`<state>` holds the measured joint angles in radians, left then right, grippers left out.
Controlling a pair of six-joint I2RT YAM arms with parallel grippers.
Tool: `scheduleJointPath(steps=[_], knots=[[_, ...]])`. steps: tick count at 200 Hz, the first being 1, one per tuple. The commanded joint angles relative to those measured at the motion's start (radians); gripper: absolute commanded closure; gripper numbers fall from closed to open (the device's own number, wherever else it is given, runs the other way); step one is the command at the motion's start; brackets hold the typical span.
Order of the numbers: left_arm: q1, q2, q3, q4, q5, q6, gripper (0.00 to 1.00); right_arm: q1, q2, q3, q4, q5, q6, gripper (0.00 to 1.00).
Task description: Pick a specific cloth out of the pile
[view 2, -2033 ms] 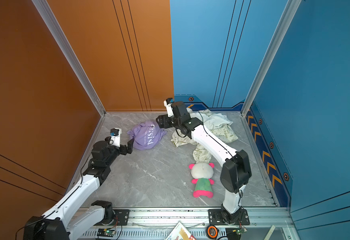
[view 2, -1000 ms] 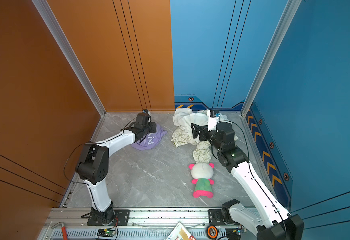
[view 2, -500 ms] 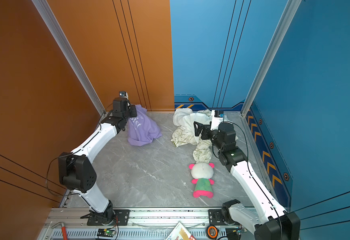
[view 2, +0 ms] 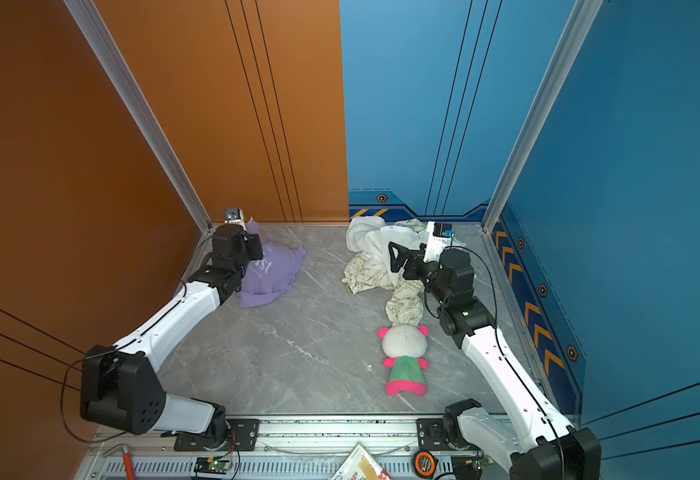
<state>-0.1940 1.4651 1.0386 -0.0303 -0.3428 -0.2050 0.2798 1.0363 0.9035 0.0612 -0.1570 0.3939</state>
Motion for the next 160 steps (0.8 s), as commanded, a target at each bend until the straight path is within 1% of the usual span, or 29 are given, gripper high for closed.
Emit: scheduleJointPath(steps=[1, 13, 25, 56, 59, 67, 104, 129, 160], knots=[[0.052, 0.027, -0.082, -0.134, 0.144, -0.192, 1.00, -0.010, -0.019, 0.000, -0.026, -0.018, 0.011, 0.00], [0.074, 0.048, -0.127, -0.141, 0.231, -0.255, 1.00, -0.011, -0.018, 0.002, -0.035, -0.017, 0.015, 0.00], [0.088, 0.062, -0.161, -0.138, 0.280, -0.288, 1.00, -0.013, -0.013, 0.003, -0.037, -0.022, 0.023, 0.00], [0.129, 0.069, -0.174, -0.149, 0.342, -0.309, 1.00, -0.012, -0.005, 0.009, -0.044, -0.031, 0.042, 0.00], [0.133, 0.069, -0.173, -0.180, 0.348, -0.309, 0.99, -0.013, -0.004, 0.009, -0.046, -0.032, 0.043, 0.00], [0.145, 0.072, -0.170, -0.192, 0.368, -0.311, 0.99, -0.013, -0.004, 0.012, -0.051, -0.033, 0.044, 0.00], [0.207, 0.125, -0.193, -0.204, 0.443, -0.324, 0.97, -0.016, -0.010, 0.005, -0.074, -0.027, 0.039, 0.00], [0.239, 0.163, -0.191, -0.222, 0.449, -0.345, 0.98, -0.021, -0.010, 0.000, -0.084, -0.026, 0.037, 0.00], [0.242, 0.216, -0.157, -0.260, 0.441, -0.355, 0.98, -0.028, 0.002, 0.001, -0.086, -0.023, 0.046, 0.00]])
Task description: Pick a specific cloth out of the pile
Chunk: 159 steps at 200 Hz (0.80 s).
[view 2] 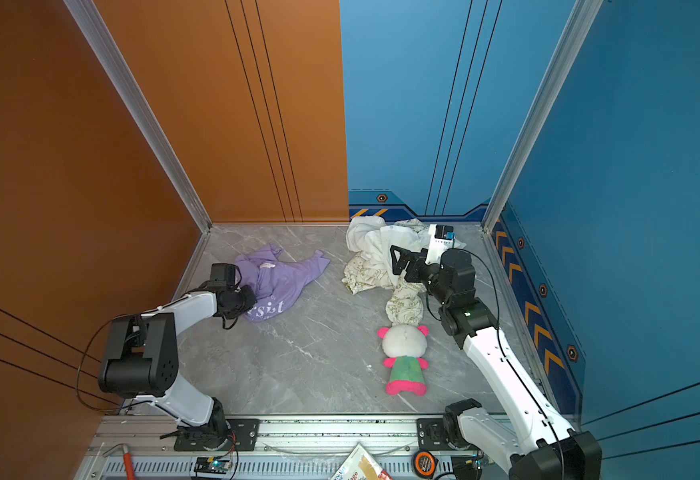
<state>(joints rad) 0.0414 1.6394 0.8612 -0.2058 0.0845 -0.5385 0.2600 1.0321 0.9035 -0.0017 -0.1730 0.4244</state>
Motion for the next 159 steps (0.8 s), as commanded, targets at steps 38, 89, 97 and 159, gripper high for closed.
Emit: scheduleJointPath(steps=[38, 89, 97, 159], knots=[[0.009, 0.040, 0.027, -0.098, 0.005, -0.025, 0.90, -0.012, 0.010, -0.002, -0.024, -0.016, 0.021, 0.00], [-0.031, -0.247, -0.037, -0.074, -0.164, 0.023, 0.42, -0.052, -0.016, -0.026, -0.038, -0.005, 0.007, 0.00], [-0.038, -0.303, -0.039, -0.073, -0.183, 0.032, 0.36, -0.060, -0.022, -0.032, -0.037, 0.010, 0.008, 0.00], [-0.092, -0.638, -0.095, 0.028, -0.309, 0.223, 0.02, -0.136, -0.069, -0.168, 0.045, 0.174, 0.039, 0.00]])
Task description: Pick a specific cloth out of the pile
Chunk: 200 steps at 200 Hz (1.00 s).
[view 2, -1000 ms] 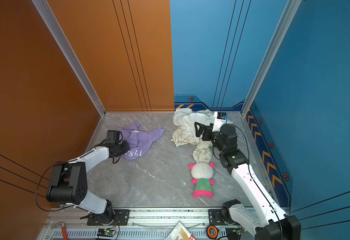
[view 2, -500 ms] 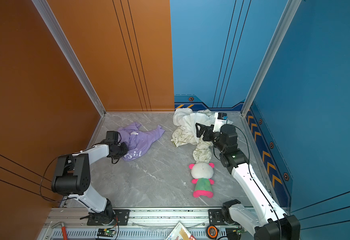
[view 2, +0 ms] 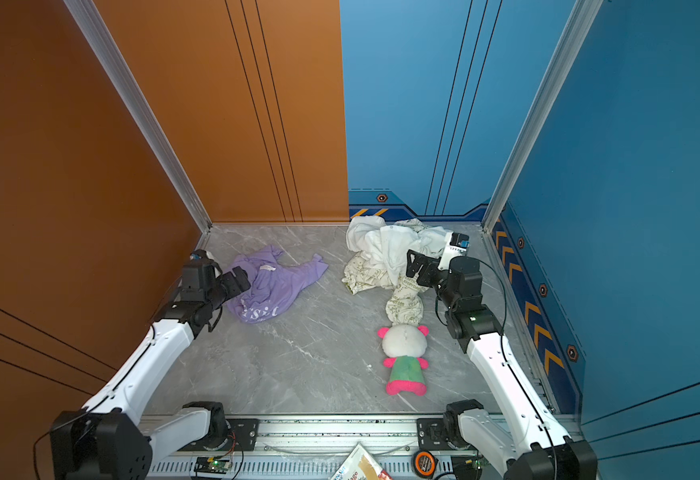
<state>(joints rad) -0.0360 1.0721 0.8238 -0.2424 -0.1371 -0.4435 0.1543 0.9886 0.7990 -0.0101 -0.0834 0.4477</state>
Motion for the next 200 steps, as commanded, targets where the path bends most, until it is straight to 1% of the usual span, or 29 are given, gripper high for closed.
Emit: scheduleJointPath(steps=[1, 12, 28, 47, 59, 77, 100, 126, 138, 156, 171, 180, 193, 200], knots=[[-0.014, -0.074, -0.062, 0.078, -0.088, 0.133, 0.02, -0.032, -0.025, -0.066, 0.055, 0.086, 0.015, 0.00], [-0.015, -0.116, -0.125, 0.164, -0.099, 0.197, 0.02, -0.052, -0.028, -0.100, 0.078, 0.097, 0.000, 0.00], [-0.011, -0.160, -0.239, 0.319, -0.111, 0.259, 0.02, -0.080, -0.031, -0.146, 0.102, 0.126, -0.023, 0.00], [-0.009, -0.169, -0.363, 0.510, -0.105, 0.331, 0.02, -0.109, -0.040, -0.221, 0.161, 0.183, -0.043, 0.00], [-0.008, -0.145, -0.433, 0.627, -0.118, 0.364, 0.02, -0.123, -0.048, -0.281, 0.225, 0.220, -0.062, 0.00], [-0.003, -0.080, -0.506, 0.779, -0.166, 0.374, 0.02, -0.138, -0.051, -0.364, 0.314, 0.288, -0.097, 0.00], [0.008, 0.040, -0.559, 0.957, -0.209, 0.382, 0.02, -0.147, -0.018, -0.455, 0.442, 0.336, -0.192, 0.00], [0.010, 0.174, -0.555, 1.058, -0.184, 0.402, 0.02, -0.151, 0.076, -0.508, 0.586, 0.321, -0.287, 0.00], [0.007, 0.235, -0.554, 1.112, -0.178, 0.398, 0.02, -0.153, 0.140, -0.520, 0.654, 0.309, -0.300, 0.00], [-0.001, 0.337, -0.568, 1.243, -0.176, 0.398, 0.02, -0.154, 0.239, -0.522, 0.749, 0.264, -0.306, 0.00], [-0.005, 0.425, -0.589, 1.378, -0.155, 0.410, 0.02, -0.154, 0.332, -0.532, 0.894, 0.202, -0.321, 0.00], [-0.012, 0.469, -0.597, 1.436, -0.139, 0.426, 0.02, -0.151, 0.345, -0.514, 0.879, 0.162, -0.370, 0.00], [-0.024, 0.530, -0.608, 1.536, -0.120, 0.456, 0.02, -0.149, 0.388, -0.500, 0.917, 0.132, -0.390, 0.00], [-0.033, 0.528, -0.609, 1.534, -0.128, 0.467, 0.02, -0.149, 0.429, -0.499, 0.942, 0.124, -0.391, 0.00]])
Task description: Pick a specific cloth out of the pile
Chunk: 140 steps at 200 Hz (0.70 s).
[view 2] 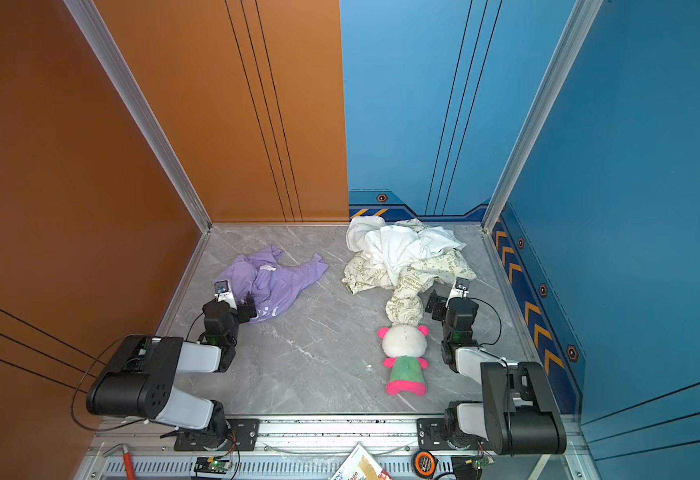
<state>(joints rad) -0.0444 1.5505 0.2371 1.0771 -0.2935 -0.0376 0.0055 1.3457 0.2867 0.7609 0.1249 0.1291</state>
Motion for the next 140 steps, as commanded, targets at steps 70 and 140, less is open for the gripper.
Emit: scheduleJointPath(steps=[70, 140], knots=[[-0.037, 0.025, 0.106, -0.061, -0.027, 0.054, 0.02, 0.002, 0.188, 0.094, 0.119, -0.078, -0.075, 0.00], [-0.048, 0.024, 0.110, -0.066, -0.037, 0.064, 0.02, 0.032, 0.201, 0.077, 0.166, -0.015, -0.085, 0.00]])
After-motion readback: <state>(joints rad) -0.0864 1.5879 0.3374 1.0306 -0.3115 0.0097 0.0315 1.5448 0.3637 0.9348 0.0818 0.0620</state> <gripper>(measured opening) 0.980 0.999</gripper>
